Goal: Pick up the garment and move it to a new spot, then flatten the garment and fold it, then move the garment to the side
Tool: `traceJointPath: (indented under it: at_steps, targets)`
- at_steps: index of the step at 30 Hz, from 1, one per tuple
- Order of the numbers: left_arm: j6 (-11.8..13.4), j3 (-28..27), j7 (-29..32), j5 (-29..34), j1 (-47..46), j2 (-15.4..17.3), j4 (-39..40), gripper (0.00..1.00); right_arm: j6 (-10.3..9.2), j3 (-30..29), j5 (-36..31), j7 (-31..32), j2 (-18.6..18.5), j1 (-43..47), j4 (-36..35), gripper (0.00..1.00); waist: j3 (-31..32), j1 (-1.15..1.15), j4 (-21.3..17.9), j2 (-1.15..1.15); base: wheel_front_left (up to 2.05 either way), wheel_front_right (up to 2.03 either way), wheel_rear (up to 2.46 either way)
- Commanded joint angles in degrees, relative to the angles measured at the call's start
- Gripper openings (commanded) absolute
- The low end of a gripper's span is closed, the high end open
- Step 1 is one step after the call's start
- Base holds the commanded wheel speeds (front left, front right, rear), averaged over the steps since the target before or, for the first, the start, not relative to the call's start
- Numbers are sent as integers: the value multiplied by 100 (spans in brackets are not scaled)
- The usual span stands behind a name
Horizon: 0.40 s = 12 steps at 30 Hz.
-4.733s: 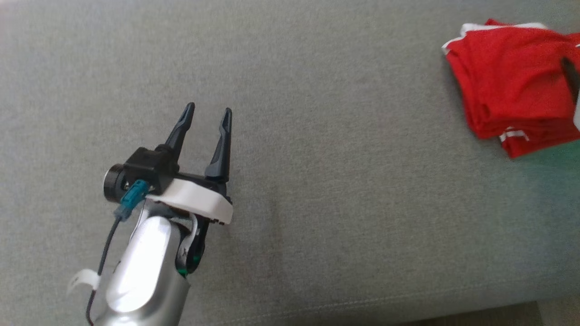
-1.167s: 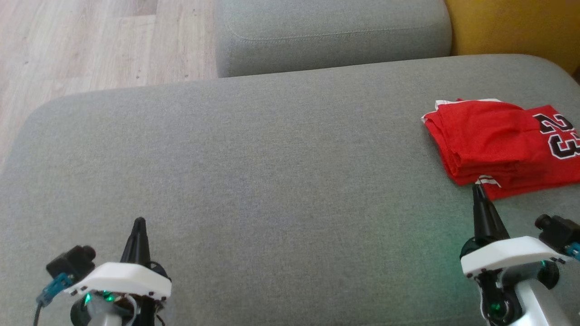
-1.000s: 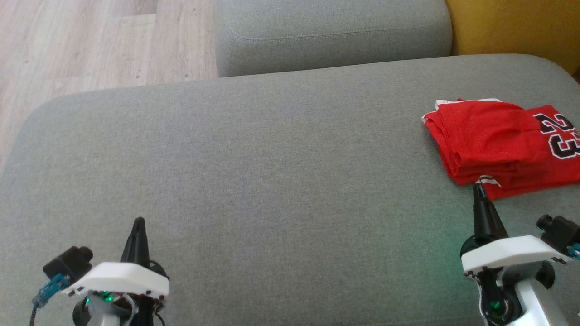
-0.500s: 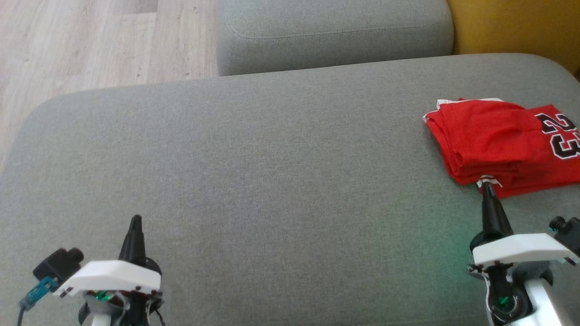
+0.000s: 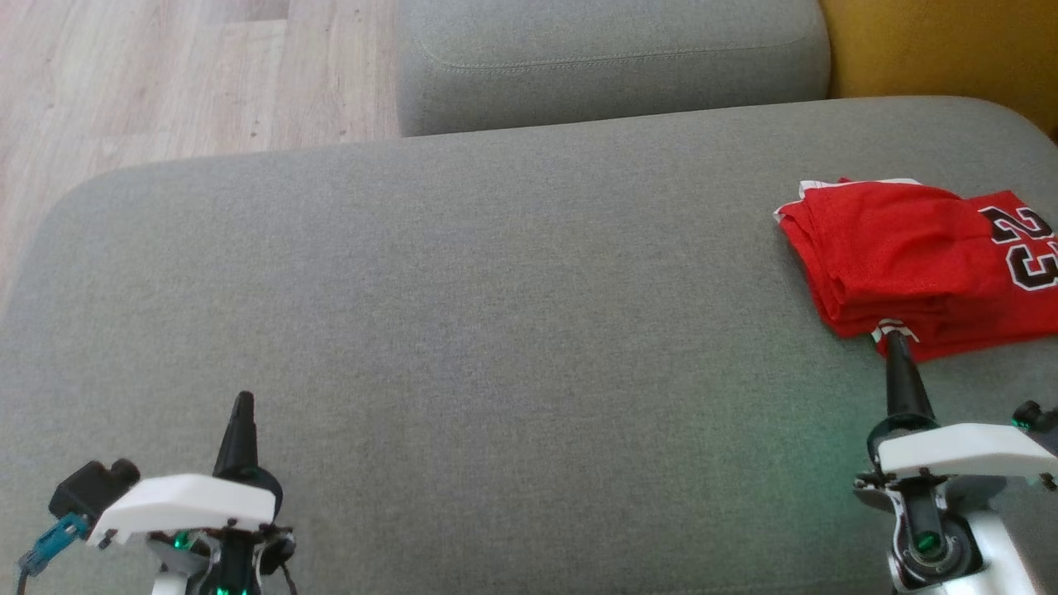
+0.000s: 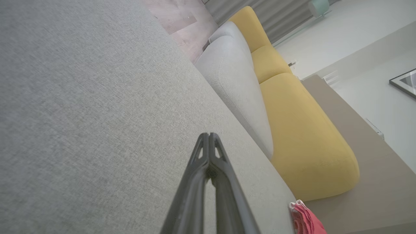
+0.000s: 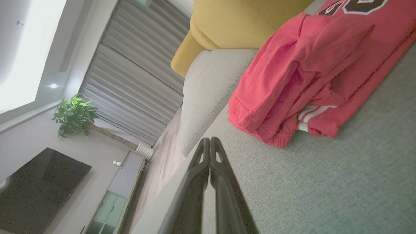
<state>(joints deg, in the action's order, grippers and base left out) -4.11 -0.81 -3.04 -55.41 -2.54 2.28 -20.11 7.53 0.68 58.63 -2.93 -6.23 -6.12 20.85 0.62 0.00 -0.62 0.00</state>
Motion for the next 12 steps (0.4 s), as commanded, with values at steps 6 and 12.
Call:
traceJointPath:
  at_steps: [6,12]
  targets:
    - [-98,-194,106,-438,-320,48,268,0,-3,-75,407,110,1,-128,-278,0,-8,0,6,0,0,0,0]
    - [-126,-239,207,-824,-325,50,308,0,-3,-152,758,210,41,-114,-326,0,-16,0,13,0,0,0,0]
